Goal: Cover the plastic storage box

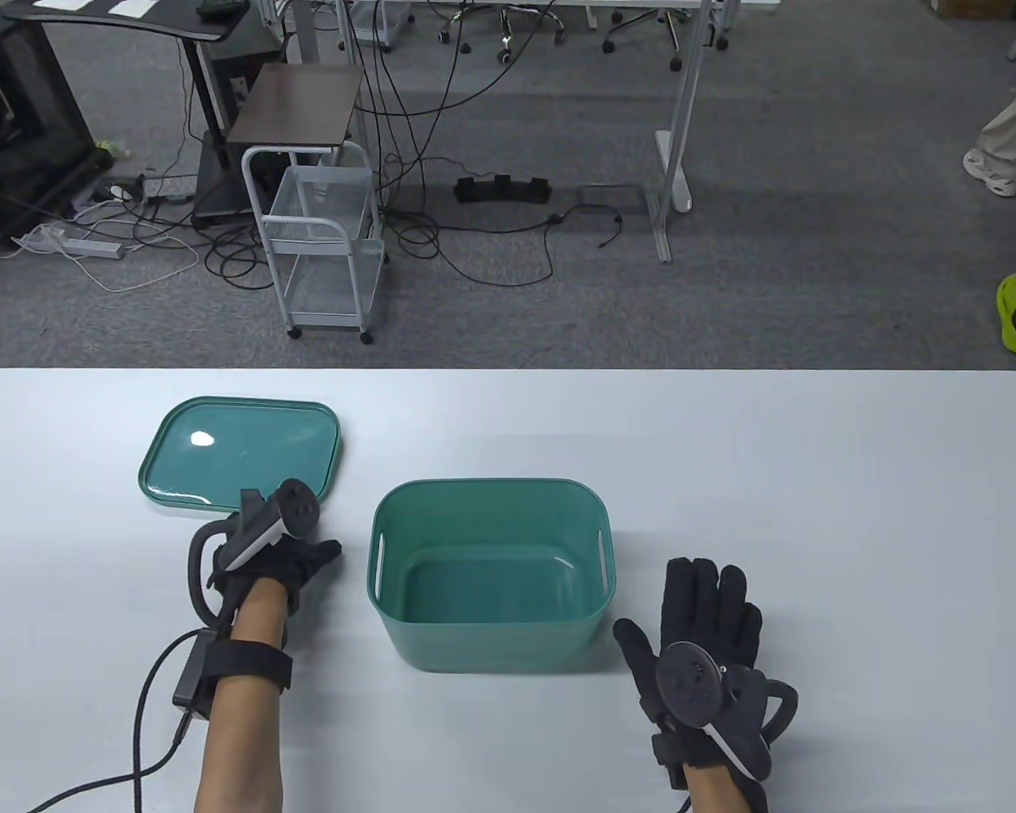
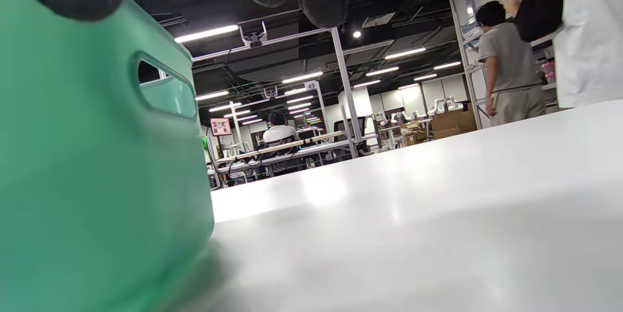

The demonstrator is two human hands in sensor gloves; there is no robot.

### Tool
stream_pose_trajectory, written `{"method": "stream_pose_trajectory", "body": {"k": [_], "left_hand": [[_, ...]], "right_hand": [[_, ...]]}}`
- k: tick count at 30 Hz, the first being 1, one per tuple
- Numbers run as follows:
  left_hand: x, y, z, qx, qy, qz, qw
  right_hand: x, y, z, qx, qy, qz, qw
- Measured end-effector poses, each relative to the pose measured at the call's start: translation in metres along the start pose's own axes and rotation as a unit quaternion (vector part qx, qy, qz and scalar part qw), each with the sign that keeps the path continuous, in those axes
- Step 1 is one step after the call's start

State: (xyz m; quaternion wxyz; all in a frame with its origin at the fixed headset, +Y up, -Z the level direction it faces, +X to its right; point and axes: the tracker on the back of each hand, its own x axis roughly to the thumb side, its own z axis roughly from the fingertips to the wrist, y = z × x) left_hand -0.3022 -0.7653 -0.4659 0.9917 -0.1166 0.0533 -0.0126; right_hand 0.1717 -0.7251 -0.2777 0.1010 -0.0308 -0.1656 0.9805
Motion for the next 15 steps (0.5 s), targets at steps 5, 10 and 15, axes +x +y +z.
{"method": "stream_pose_trajectory", "body": {"k": [5, 10, 15], "left_hand": [[0.008, 0.009, 0.004, 0.053, -0.053, -0.063, 0.995], [0.027, 0.009, 0.019, 0.071, -0.129, -0.155, 0.977], [0.024, 0.035, 0.053, 0.209, -0.106, -0.237, 0.943]], "right_hand": [[0.002, 0.0, 0.0, 0.003, -0.005, 0.0, 1.0], [0.002, 0.001, -0.001, 0.009, -0.006, -0.001, 1.0], [0.003, 0.001, -0.001, 0.006, -0.008, -0.005, 1.0]]}}
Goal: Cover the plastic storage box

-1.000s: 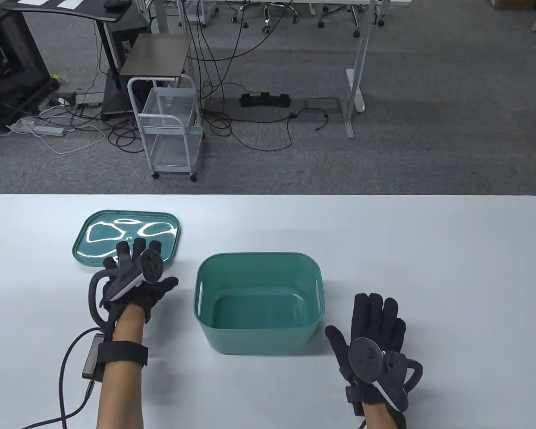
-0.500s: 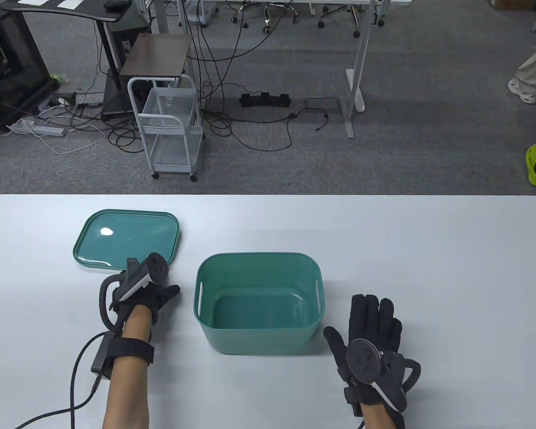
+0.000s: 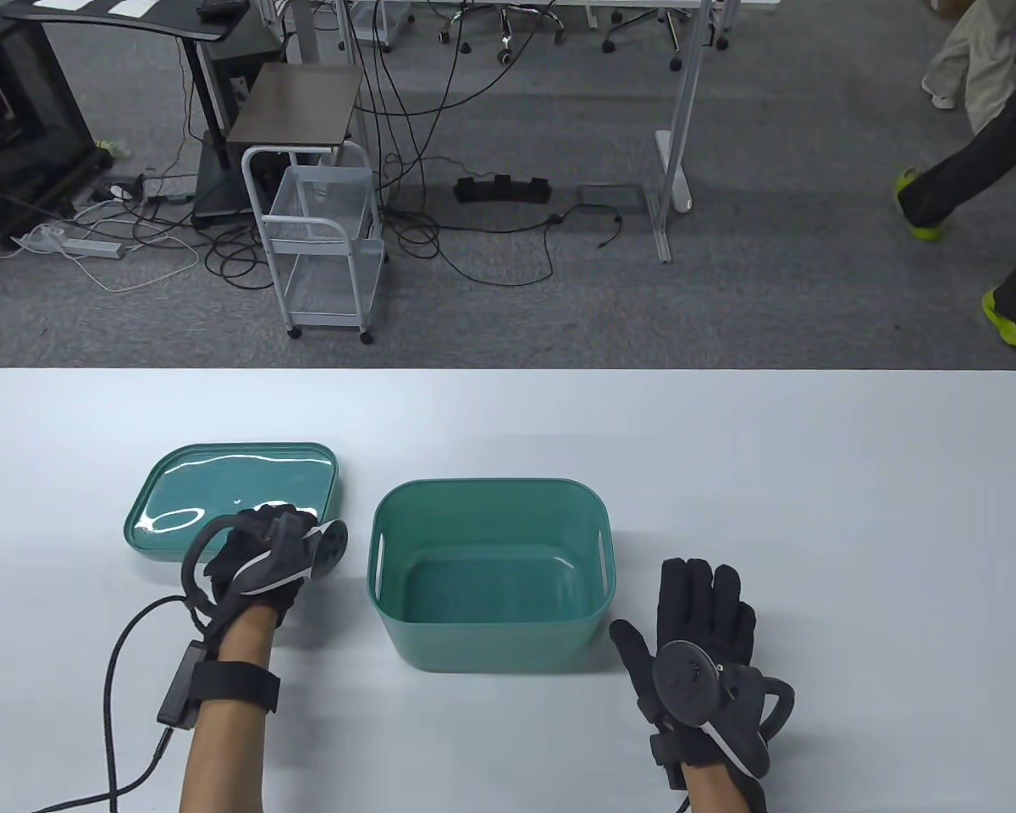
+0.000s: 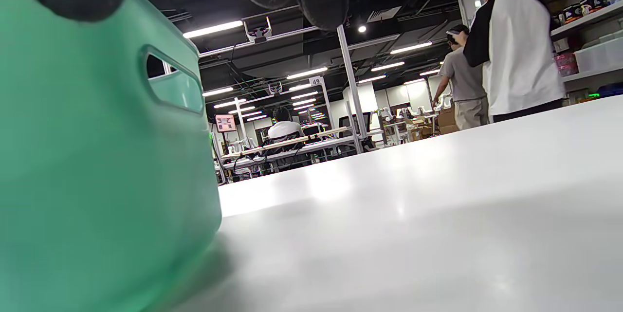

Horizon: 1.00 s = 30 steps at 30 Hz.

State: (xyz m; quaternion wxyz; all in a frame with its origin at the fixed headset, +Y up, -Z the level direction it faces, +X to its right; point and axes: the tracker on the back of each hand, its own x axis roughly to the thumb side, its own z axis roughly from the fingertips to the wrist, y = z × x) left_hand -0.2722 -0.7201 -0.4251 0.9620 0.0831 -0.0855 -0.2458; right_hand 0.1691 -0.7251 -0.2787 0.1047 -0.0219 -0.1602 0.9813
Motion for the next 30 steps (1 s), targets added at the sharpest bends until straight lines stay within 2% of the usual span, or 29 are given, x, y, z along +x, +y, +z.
{"method": "stream_pose_trajectory", "body": {"k": [3, 8, 10, 13, 15, 18, 21, 24, 30], "left_hand": [[-0.018, 0.034, 0.012, 0.086, 0.028, -0.03, 0.995], [-0.045, 0.104, 0.04, 0.218, 0.07, -0.009, 0.973], [-0.046, 0.132, 0.056, 0.278, 0.08, 0.012, 0.957], [-0.038, 0.159, 0.078, 0.351, 0.096, 0.066, 0.929], [-0.025, 0.173, 0.098, 0.404, 0.109, 0.126, 0.899], [0.0, 0.18, 0.12, 0.449, 0.117, 0.199, 0.863], [0.029, 0.178, 0.135, 0.476, 0.111, 0.235, 0.84], [0.058, 0.169, 0.142, 0.495, 0.089, 0.236, 0.831], [0.087, 0.151, 0.147, 0.492, 0.024, 0.202, 0.847]], "right_hand": [[0.0, 0.0, 0.0, -0.001, 0.0, -0.004, 1.0], [0.0, 0.0, 0.0, -0.002, -0.001, -0.01, 1.0], [-0.001, 0.0, 0.0, -0.001, -0.001, -0.012, 1.0], [-0.001, 0.0, 0.0, -0.001, -0.002, -0.013, 1.0], [0.0, 0.0, 0.0, 0.0, -0.003, -0.014, 1.0], [0.0, 0.0, 0.001, 0.002, -0.004, -0.011, 1.0], [-0.001, 0.0, 0.001, 0.004, -0.002, -0.01, 1.0], [-0.002, -0.001, 0.001, 0.004, 0.001, -0.016, 1.0], [-0.001, -0.001, 0.001, 0.0, -0.002, -0.014, 1.0]]}}
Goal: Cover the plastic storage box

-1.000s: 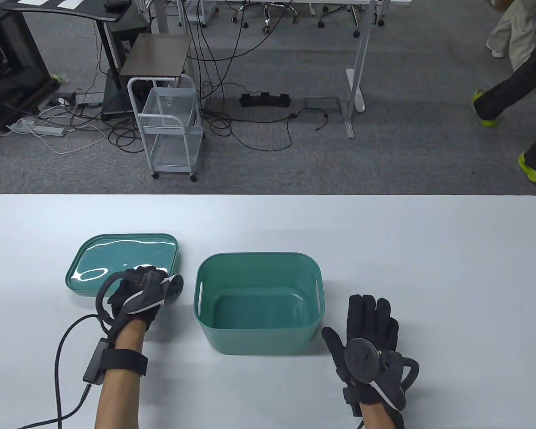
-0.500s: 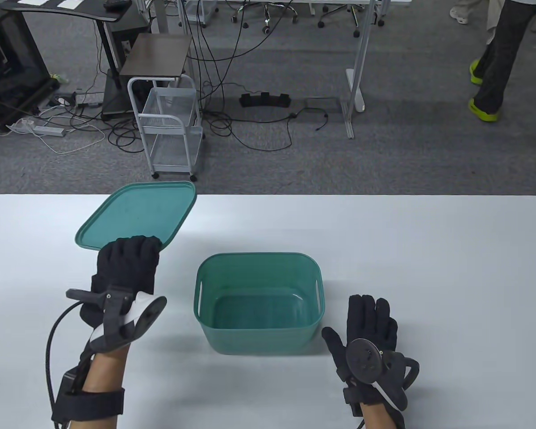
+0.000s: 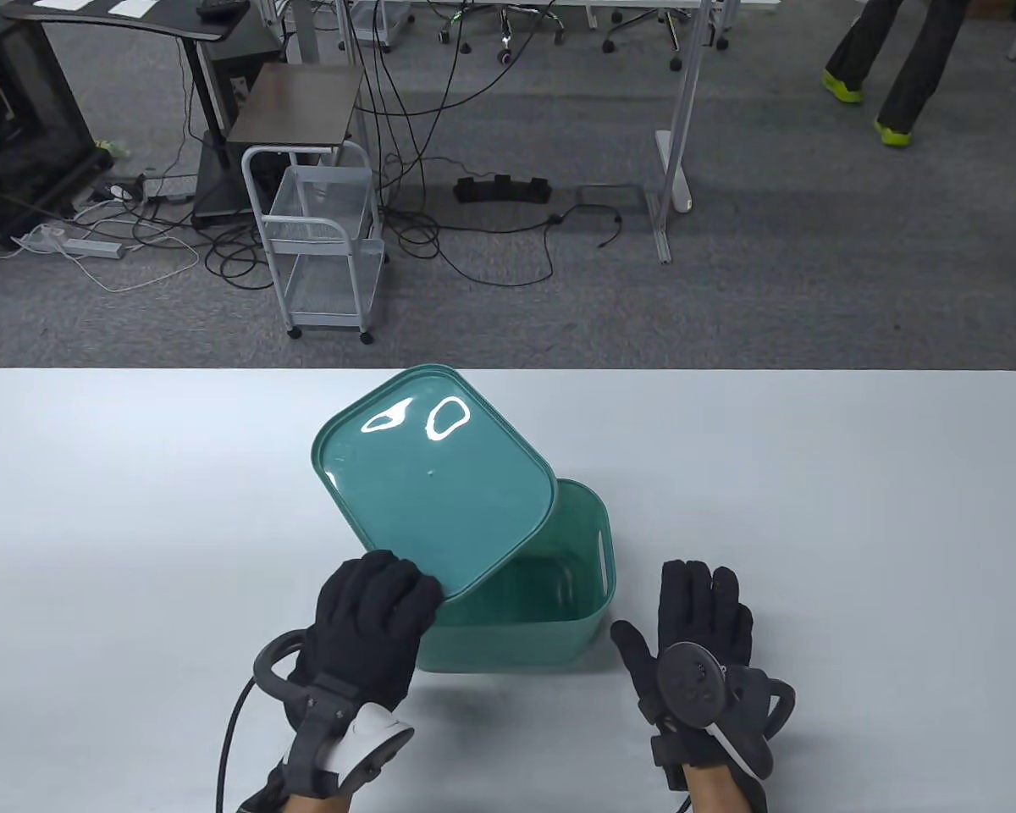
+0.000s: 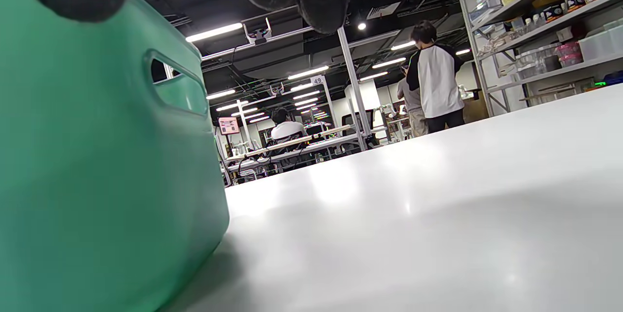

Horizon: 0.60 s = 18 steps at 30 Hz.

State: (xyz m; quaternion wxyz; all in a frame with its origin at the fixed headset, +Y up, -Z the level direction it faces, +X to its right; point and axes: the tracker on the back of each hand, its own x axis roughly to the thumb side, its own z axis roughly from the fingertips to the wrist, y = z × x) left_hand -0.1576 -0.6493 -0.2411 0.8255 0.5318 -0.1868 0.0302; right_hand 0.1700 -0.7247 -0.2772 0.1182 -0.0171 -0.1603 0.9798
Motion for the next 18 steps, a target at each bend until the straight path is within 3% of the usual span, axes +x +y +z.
{"method": "stream_pose_trajectory", "body": {"k": [7, 10, 13, 18], "left_hand": [[0.005, -0.007, 0.008, -0.023, -0.024, -0.015, 0.999], [0.004, -0.008, 0.009, -0.028, -0.023, -0.016, 0.999], [0.004, -0.007, 0.008, -0.031, -0.023, -0.016, 0.999], [0.007, -0.007, 0.008, -0.033, -0.03, -0.015, 0.999]], "right_hand": [[0.002, -0.007, 0.001, -0.022, -0.014, -0.012, 1.0], [0.009, -0.018, 0.002, -0.062, -0.038, -0.031, 0.997], [0.03, -0.038, 0.0, -0.127, -0.089, -0.038, 0.987], [0.075, -0.062, -0.004, -0.182, -0.173, 0.008, 0.968]]}}
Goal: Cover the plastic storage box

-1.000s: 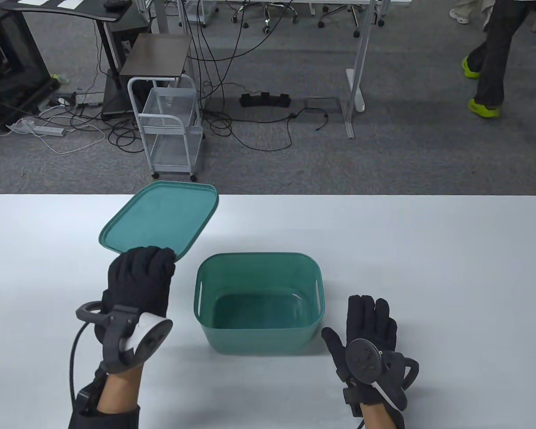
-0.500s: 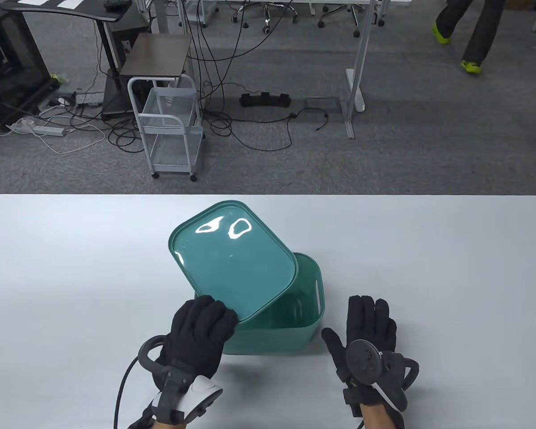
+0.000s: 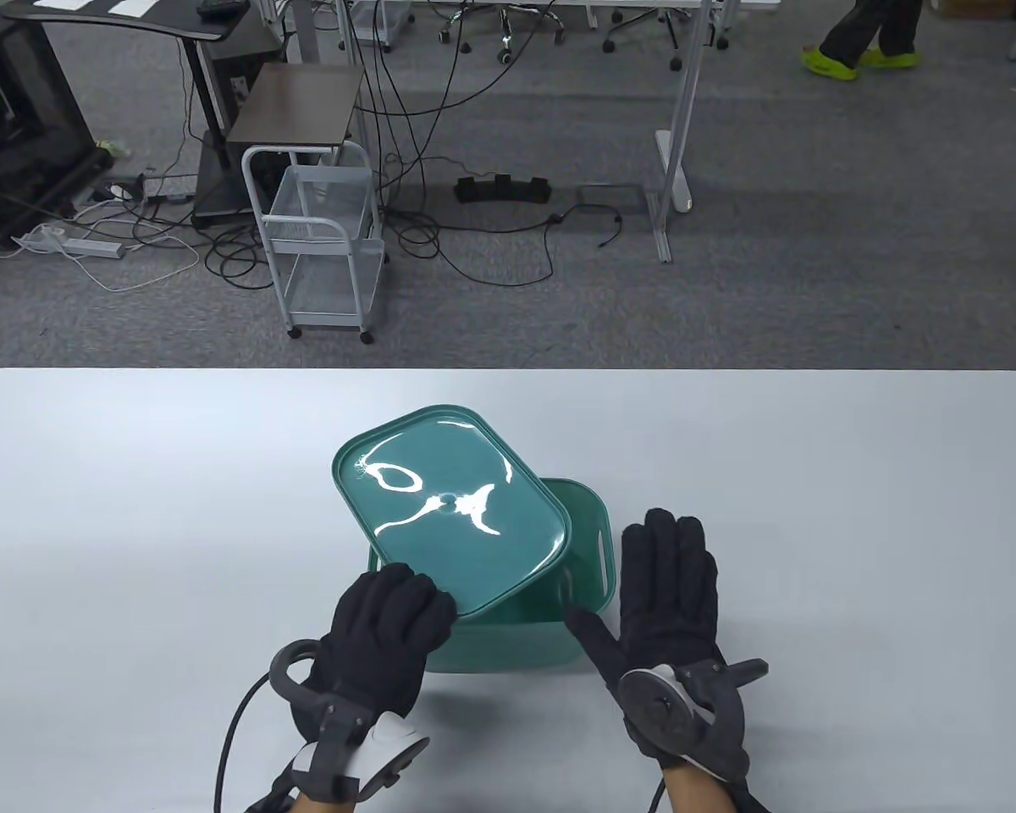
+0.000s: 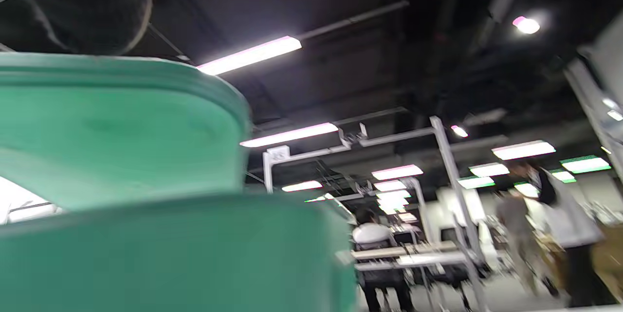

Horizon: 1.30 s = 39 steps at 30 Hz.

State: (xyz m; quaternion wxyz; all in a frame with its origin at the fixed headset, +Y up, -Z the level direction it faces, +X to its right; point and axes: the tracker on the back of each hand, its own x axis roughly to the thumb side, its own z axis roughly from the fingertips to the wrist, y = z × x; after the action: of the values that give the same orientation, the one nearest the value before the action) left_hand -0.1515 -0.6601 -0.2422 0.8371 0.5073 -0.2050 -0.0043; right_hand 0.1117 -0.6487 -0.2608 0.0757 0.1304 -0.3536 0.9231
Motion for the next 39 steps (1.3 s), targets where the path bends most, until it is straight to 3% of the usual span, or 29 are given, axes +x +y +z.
{"method": "stream_pose_trajectory", "body": {"k": [5, 8, 12, 14, 17, 21, 24, 25, 28, 34, 39], "left_hand": [[0.001, 0.0, 0.0, 0.004, -0.004, 0.001, 1.0], [0.0, 0.001, 0.001, 0.014, 0.001, 0.007, 1.0], [0.0, 0.004, 0.001, 0.026, 0.004, 0.009, 1.0], [-0.006, 0.003, 0.002, 0.022, 0.034, 0.036, 0.999], [-0.019, -0.002, 0.005, -0.028, 0.099, 0.082, 0.991], [-0.039, -0.011, 0.014, -0.056, 0.153, 0.102, 0.981], [-0.048, -0.016, 0.02, -0.071, 0.18, 0.112, 0.975], [-0.051, -0.017, 0.022, -0.073, 0.187, 0.117, 0.973], [-0.055, -0.019, 0.024, -0.074, 0.198, 0.123, 0.97], [-0.056, -0.018, 0.024, -0.07, 0.198, 0.128, 0.969], [-0.057, -0.018, 0.024, -0.064, 0.198, 0.131, 0.969]], "right_hand": [[0.029, -0.003, -0.019, -0.004, -0.064, 0.052, 0.997], [0.041, 0.004, -0.026, 0.027, -0.086, 0.088, 0.992], [0.045, 0.01, -0.031, -0.007, -0.08, 0.107, 0.991], [0.044, 0.005, -0.034, -0.029, -0.058, 0.094, 0.993], [0.035, -0.008, -0.041, -0.045, -0.012, 0.054, 0.997], [0.012, -0.03, -0.053, -0.044, 0.081, -0.074, 0.993], [-0.008, -0.043, -0.063, -0.023, 0.165, -0.235, 0.958], [-0.015, -0.044, -0.066, -0.014, 0.195, -0.29, 0.937], [-0.027, -0.044, -0.068, 0.016, 0.26, -0.376, 0.889], [-0.039, -0.022, -0.061, 0.078, 0.365, -0.461, 0.805], [-0.042, 0.002, -0.048, 0.113, 0.409, -0.471, 0.774]]}}
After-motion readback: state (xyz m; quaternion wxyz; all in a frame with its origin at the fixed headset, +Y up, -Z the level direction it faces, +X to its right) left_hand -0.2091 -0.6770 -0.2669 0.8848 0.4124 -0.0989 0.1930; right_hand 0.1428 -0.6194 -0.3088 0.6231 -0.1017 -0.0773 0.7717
